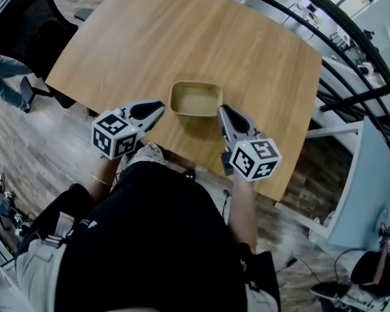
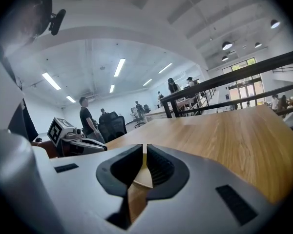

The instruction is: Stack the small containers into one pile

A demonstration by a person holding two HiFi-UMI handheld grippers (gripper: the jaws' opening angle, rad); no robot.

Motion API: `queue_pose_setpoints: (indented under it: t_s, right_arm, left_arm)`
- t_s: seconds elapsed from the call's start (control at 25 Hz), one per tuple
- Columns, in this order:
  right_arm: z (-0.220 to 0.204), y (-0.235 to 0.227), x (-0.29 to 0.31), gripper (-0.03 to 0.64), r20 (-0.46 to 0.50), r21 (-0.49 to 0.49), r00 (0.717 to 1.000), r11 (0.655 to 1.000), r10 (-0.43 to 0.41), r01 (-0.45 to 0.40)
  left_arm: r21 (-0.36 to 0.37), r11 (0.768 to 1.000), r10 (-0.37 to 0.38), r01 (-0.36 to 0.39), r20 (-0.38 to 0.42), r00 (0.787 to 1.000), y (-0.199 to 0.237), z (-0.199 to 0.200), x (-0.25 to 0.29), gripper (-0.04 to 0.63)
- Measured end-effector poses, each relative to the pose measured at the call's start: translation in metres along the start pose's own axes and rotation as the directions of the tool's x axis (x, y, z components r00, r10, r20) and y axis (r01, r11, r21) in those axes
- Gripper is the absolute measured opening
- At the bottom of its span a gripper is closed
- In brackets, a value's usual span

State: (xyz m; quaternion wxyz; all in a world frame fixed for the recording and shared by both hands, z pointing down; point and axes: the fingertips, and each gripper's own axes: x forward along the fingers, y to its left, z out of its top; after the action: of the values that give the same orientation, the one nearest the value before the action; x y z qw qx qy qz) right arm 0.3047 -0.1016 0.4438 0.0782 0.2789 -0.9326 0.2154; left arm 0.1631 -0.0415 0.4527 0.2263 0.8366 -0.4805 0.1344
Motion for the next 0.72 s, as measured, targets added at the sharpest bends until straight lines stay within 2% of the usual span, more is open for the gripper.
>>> queue_pose_setpoints:
  t_s: [0.36,0.72]
  right_arm:
    - [-0.003,-0.004,-0.012,0.038,0.008,0.004,1.0,1.0,0.006,-0.006]
    - [-0.01,0.003,-0.015,0.038,-0.005,0.015,1.0,1.0,0.026,-0.025]
  left_arm:
    - [0.027,0.999,0.031,-0.031,-0.009,0.999,-0.009,0.001,0.002,0.046]
    - [0.001,0.998,0.066,-0.066,-0.018,0.998,-0.014,-0.012,-0.009,0.046]
